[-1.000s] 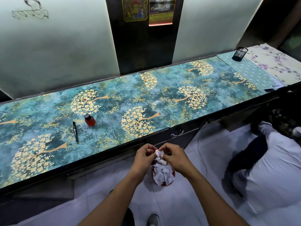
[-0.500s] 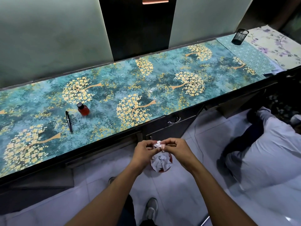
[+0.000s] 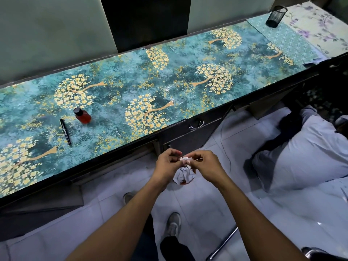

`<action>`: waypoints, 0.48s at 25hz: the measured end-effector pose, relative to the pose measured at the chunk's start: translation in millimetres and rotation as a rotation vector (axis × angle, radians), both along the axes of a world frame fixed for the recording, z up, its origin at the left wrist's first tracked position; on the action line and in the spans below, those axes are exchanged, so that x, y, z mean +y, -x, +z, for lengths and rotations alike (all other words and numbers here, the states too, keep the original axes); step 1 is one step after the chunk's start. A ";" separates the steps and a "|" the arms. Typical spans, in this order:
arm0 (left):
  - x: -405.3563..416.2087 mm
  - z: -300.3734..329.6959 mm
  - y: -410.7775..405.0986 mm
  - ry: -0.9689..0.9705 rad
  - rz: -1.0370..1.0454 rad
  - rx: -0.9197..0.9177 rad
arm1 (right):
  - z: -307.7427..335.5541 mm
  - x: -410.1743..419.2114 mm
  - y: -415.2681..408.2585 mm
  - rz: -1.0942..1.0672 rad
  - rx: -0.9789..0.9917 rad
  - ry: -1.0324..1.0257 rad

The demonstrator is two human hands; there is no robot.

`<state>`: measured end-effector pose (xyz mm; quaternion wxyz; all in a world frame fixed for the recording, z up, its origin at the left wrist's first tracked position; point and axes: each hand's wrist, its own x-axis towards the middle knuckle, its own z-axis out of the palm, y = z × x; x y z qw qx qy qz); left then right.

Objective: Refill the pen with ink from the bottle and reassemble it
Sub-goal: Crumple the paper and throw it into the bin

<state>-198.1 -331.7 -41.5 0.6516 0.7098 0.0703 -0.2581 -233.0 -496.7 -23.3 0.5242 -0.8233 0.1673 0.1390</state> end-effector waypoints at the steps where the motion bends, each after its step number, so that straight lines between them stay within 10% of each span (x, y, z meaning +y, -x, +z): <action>1: -2.2 -0.9 0.0 0.005 -0.004 -0.001 | -2.2 -0.2 -0.4 -0.015 -0.038 0.084; 12: 10.4 -25.3 3.3 -0.073 0.145 0.059 | -38.5 -2.6 6.2 -0.139 -0.430 0.501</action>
